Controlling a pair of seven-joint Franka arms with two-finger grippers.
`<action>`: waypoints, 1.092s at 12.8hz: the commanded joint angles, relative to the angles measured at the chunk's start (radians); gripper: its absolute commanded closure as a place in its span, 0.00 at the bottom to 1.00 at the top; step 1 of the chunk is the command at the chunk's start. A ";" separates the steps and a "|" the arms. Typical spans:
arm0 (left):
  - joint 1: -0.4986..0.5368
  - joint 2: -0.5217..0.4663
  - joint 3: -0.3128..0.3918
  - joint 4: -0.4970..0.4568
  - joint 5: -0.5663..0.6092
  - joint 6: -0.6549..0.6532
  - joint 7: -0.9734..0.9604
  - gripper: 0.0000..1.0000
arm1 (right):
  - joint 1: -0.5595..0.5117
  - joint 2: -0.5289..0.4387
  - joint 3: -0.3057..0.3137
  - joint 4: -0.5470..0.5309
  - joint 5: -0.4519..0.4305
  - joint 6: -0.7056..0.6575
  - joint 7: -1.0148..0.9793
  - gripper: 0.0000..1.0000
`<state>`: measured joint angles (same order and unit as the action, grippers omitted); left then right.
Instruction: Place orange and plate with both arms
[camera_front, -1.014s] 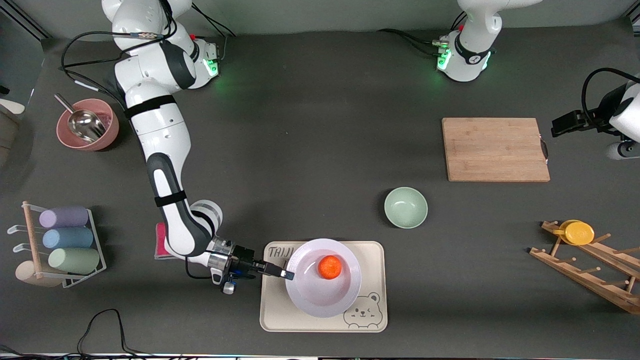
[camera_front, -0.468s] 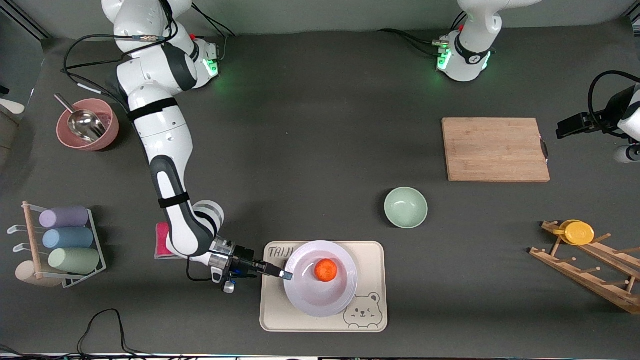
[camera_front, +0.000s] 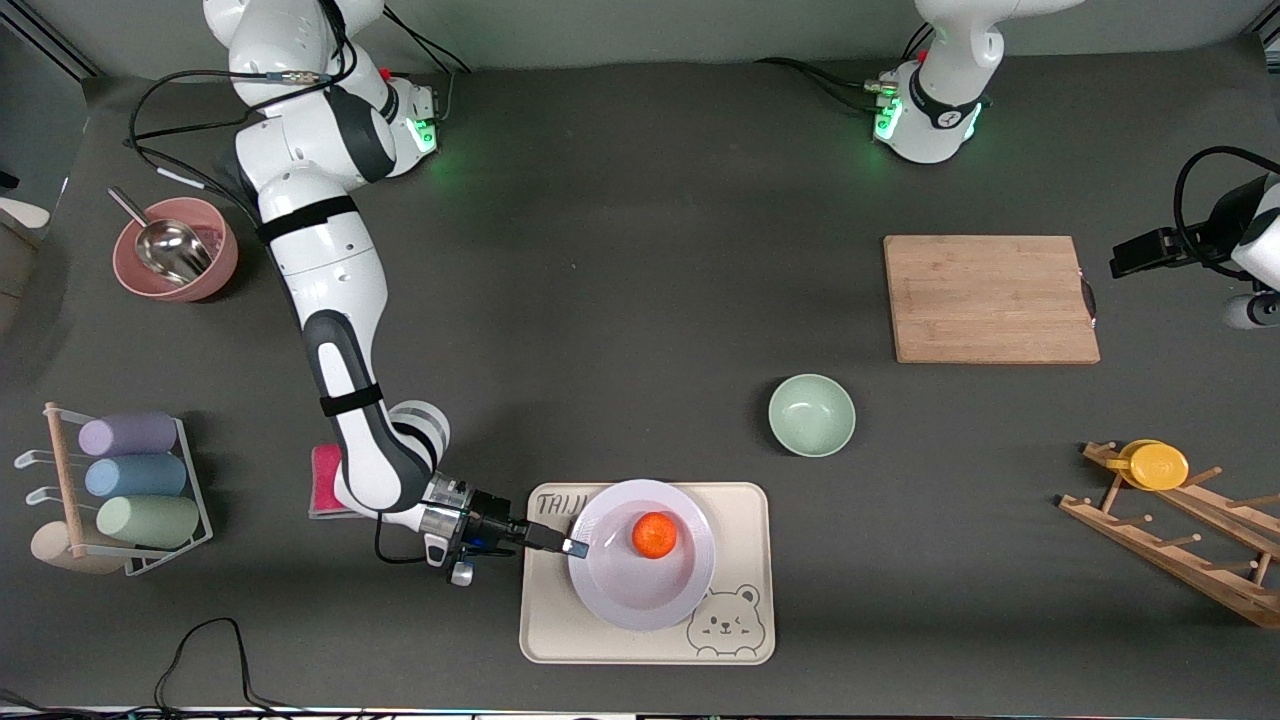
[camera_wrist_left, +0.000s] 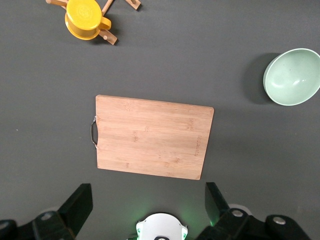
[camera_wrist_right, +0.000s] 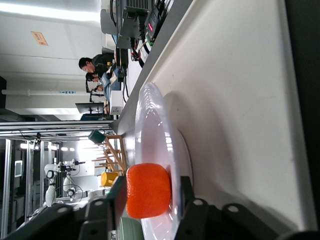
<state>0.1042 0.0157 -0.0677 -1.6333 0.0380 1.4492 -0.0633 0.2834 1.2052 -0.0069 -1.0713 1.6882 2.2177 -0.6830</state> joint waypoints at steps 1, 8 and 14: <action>0.002 0.013 -0.003 0.033 0.002 -0.027 -0.015 0.00 | 0.000 0.010 -0.022 0.008 -0.048 0.005 0.028 0.38; 0.002 0.020 -0.003 0.033 0.000 -0.027 -0.015 0.00 | -0.004 -0.110 -0.087 -0.097 -0.138 -0.007 0.121 0.38; 0.003 0.029 -0.003 0.035 0.000 -0.027 -0.018 0.00 | -0.098 -0.421 -0.094 -0.309 -0.623 -0.169 0.417 0.32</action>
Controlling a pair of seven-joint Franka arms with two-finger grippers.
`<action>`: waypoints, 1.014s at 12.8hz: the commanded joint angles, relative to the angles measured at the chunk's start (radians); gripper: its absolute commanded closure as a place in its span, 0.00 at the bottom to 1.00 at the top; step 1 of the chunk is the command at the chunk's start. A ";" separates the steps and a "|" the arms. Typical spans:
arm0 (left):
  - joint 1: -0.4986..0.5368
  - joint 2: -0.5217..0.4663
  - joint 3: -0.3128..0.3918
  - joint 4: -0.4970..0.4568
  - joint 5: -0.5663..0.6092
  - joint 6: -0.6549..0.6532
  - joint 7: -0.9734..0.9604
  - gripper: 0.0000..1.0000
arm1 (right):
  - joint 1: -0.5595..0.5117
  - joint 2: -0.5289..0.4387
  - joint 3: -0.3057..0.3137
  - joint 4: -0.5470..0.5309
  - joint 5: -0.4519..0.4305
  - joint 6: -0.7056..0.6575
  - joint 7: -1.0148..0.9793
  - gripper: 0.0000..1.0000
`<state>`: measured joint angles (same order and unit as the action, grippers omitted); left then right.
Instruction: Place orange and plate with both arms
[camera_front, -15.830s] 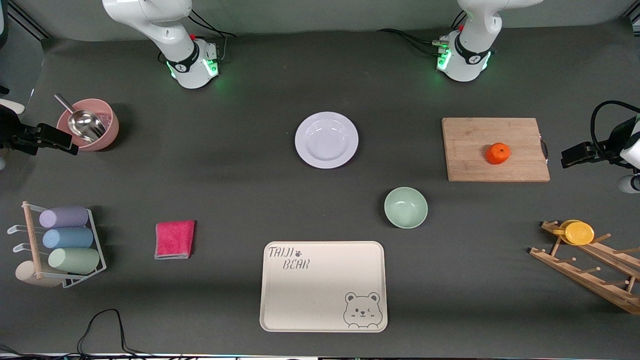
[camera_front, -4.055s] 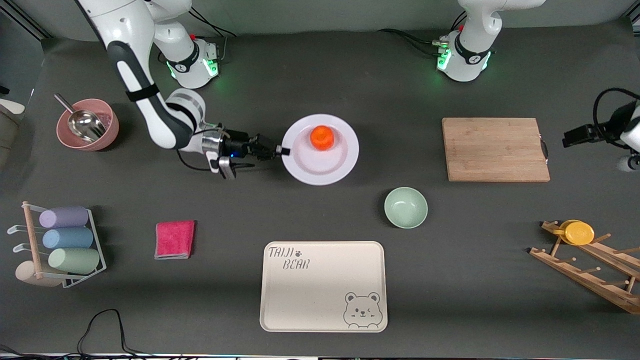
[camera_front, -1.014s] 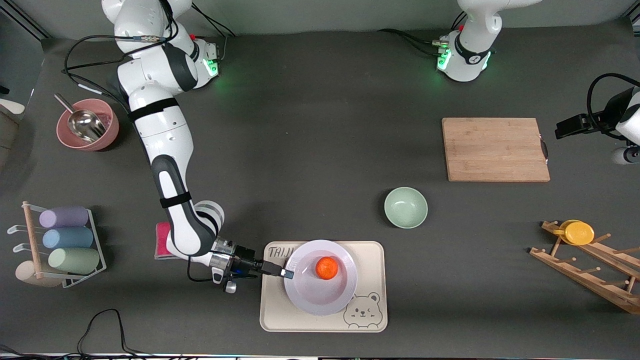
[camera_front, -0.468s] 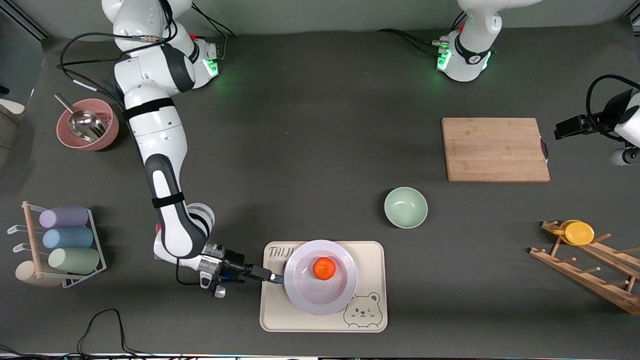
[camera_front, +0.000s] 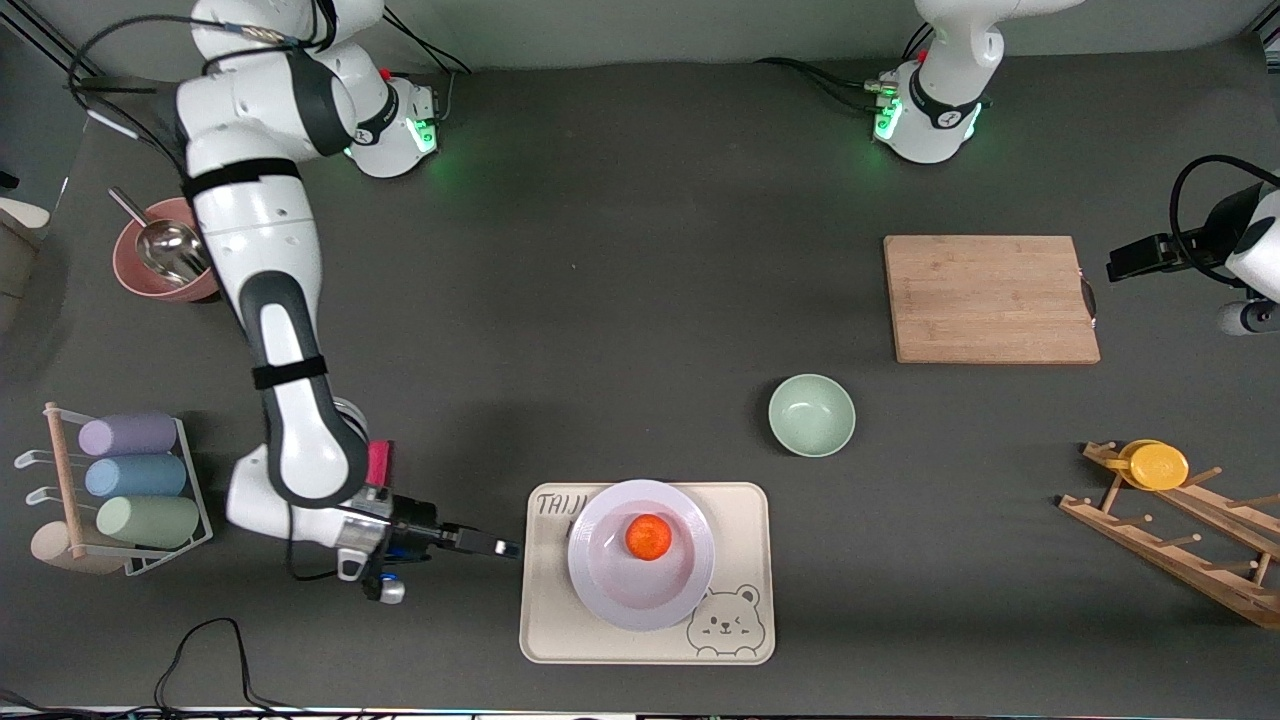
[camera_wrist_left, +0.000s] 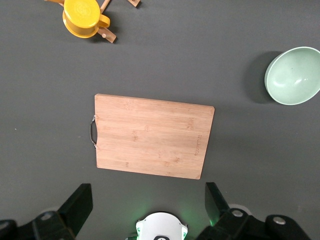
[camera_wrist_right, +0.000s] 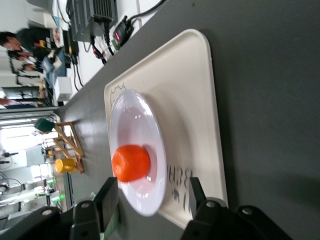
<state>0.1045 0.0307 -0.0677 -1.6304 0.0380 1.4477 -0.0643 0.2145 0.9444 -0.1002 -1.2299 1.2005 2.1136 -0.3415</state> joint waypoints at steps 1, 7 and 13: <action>0.003 0.012 -0.001 0.032 0.000 -0.029 -0.017 0.00 | -0.046 -0.229 -0.001 -0.184 -0.241 -0.101 0.113 0.28; 0.004 0.014 -0.001 0.032 0.000 -0.029 -0.017 0.00 | -0.090 -0.671 -0.001 -0.349 -0.929 -0.384 0.298 0.00; 0.004 0.014 -0.001 0.032 0.000 -0.029 -0.017 0.00 | -0.155 -0.829 -0.007 -0.309 -1.150 -0.558 0.335 0.00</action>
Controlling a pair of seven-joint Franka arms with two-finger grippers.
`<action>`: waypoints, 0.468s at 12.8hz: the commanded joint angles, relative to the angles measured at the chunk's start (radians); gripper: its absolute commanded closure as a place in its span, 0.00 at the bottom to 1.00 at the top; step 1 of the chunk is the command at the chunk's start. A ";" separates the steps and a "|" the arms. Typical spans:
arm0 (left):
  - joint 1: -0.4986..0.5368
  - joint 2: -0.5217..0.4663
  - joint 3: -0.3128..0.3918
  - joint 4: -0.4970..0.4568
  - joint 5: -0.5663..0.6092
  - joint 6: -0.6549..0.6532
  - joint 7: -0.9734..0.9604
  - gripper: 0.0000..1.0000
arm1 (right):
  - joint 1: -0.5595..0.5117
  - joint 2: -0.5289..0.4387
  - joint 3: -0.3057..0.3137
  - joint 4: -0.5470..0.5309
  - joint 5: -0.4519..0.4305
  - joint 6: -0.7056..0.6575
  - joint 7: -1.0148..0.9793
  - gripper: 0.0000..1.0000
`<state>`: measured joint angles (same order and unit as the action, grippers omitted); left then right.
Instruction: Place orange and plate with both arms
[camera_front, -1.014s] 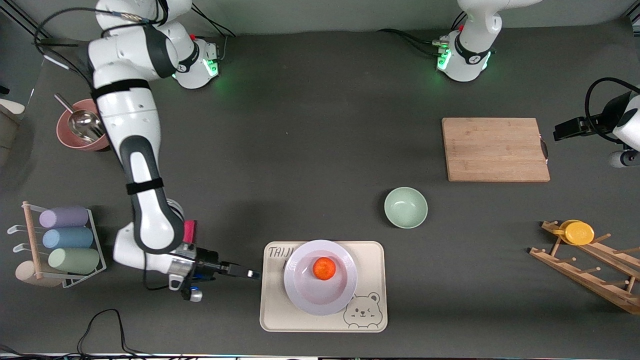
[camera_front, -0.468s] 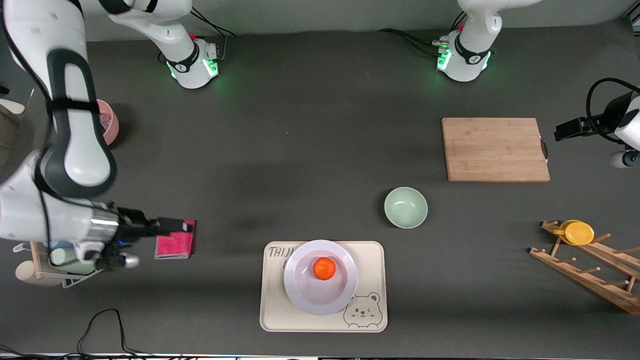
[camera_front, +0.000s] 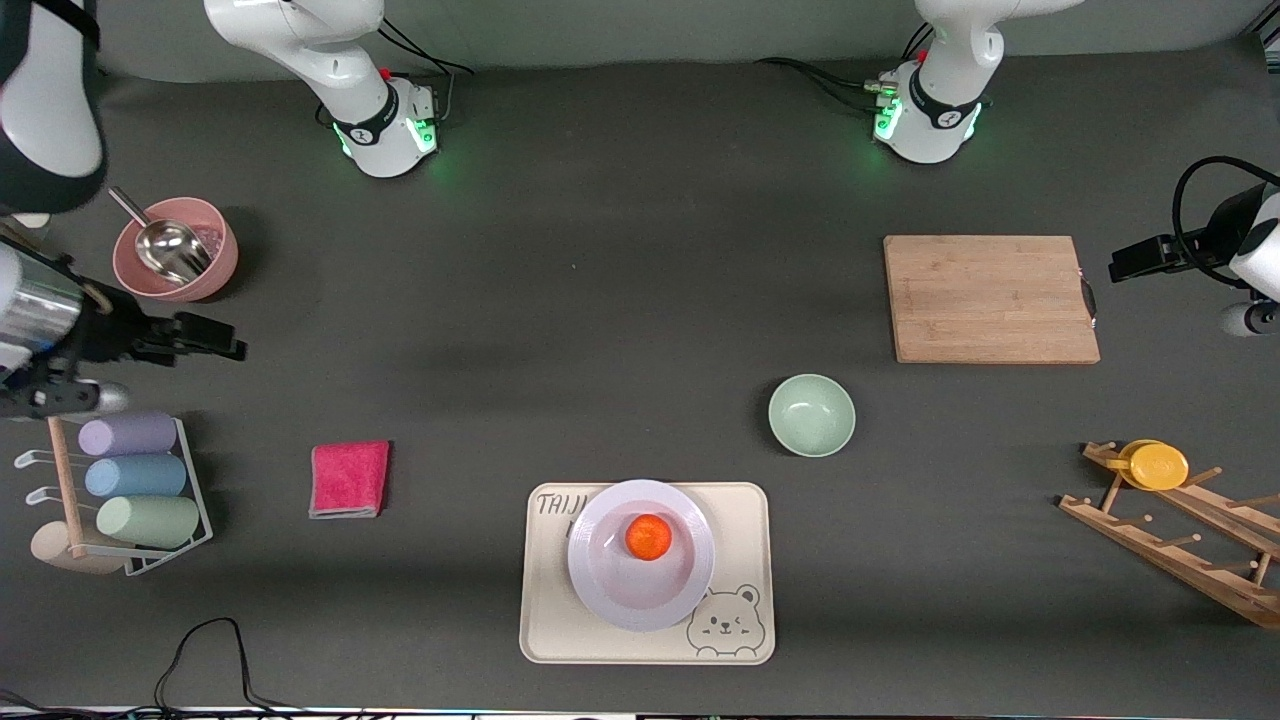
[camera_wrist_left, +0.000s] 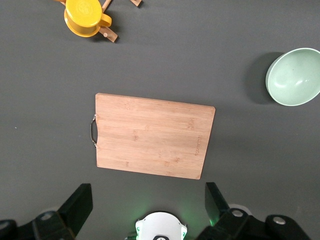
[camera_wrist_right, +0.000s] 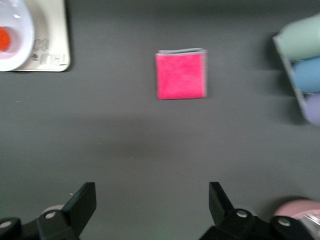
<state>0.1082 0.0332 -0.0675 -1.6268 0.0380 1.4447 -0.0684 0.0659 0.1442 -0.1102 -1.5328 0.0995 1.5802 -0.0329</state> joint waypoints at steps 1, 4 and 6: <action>0.001 0.010 -0.002 0.028 0.000 -0.026 -0.013 0.00 | -0.009 -0.029 0.001 0.017 -0.064 -0.040 0.024 0.00; 0.001 0.008 -0.002 0.028 0.000 -0.026 -0.013 0.00 | -0.006 -0.031 0.000 0.046 -0.081 -0.071 0.025 0.00; 0.001 0.005 0.000 0.036 0.002 -0.026 -0.014 0.00 | -0.003 -0.031 0.000 0.042 -0.084 -0.071 0.025 0.00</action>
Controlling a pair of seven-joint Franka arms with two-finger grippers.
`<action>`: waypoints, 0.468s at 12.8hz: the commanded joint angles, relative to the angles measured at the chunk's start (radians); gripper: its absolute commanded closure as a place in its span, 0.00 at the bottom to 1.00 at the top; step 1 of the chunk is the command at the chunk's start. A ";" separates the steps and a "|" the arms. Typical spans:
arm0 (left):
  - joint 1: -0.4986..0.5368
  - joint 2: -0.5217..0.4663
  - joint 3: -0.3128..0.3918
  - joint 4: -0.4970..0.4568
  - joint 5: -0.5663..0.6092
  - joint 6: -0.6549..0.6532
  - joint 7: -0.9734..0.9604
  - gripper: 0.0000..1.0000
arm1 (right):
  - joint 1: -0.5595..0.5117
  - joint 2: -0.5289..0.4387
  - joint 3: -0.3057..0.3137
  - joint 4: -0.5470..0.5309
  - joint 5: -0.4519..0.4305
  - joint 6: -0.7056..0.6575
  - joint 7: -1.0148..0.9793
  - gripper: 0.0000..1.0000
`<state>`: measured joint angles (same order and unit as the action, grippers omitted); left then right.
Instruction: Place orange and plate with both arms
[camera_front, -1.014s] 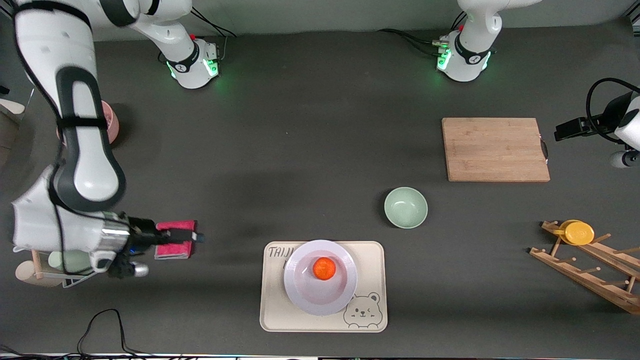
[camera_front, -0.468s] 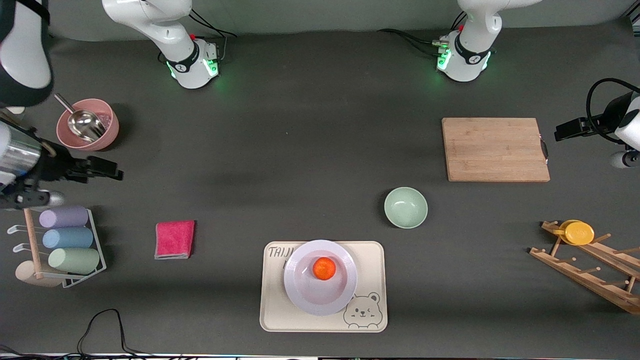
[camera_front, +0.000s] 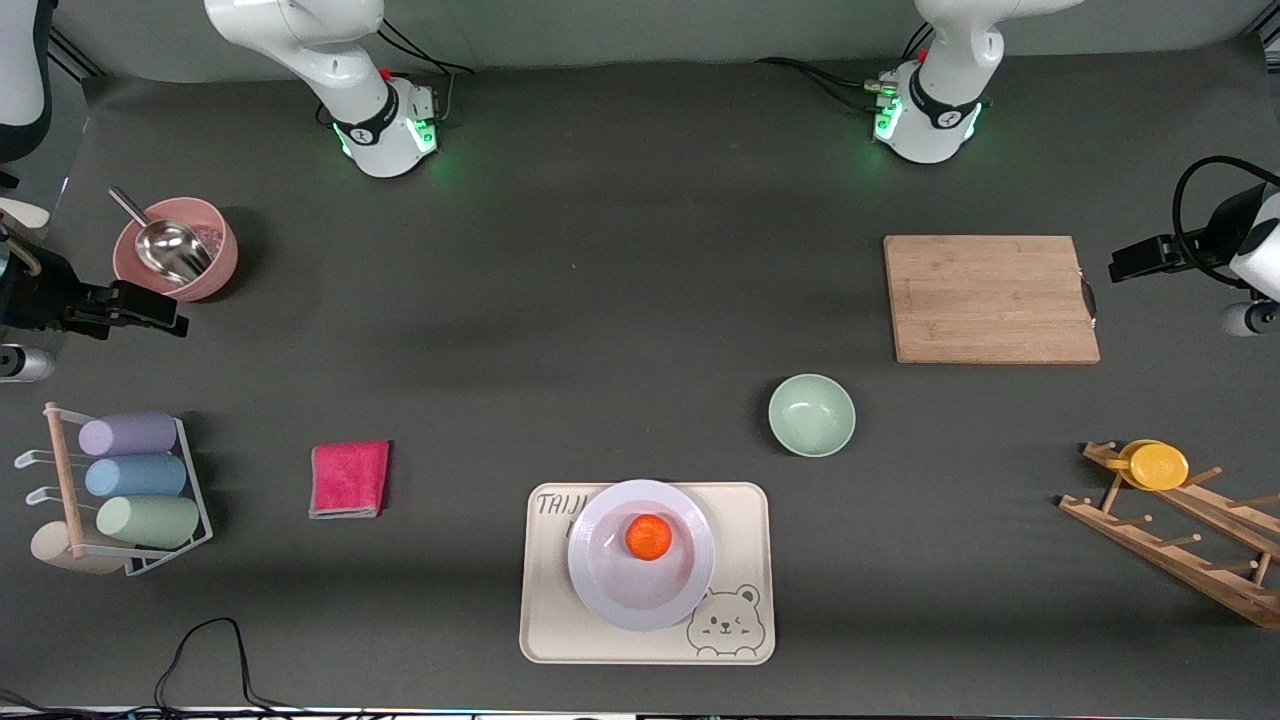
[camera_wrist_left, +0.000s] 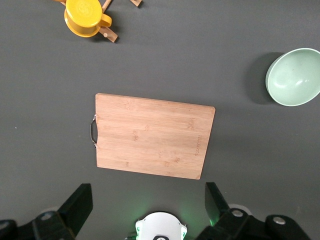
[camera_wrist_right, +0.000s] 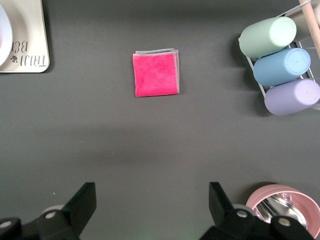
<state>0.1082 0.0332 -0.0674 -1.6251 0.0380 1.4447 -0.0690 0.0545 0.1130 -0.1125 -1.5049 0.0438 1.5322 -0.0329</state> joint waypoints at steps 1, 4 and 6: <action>0.001 0.005 0.000 0.045 0.002 -0.026 -0.015 0.00 | 0.008 0.000 -0.004 0.011 -0.028 -0.023 0.025 0.00; 0.001 0.005 0.008 0.080 0.002 -0.027 -0.015 0.00 | 0.010 0.002 -0.015 0.009 -0.027 -0.023 0.025 0.00; -0.001 0.005 0.015 0.083 -0.004 -0.024 -0.012 0.00 | 0.010 0.004 -0.016 0.009 -0.027 -0.023 0.025 0.00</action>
<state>0.1086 0.0327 -0.0587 -1.5707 0.0381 1.4447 -0.0734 0.0547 0.1143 -0.1234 -1.5050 0.0402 1.5287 -0.0328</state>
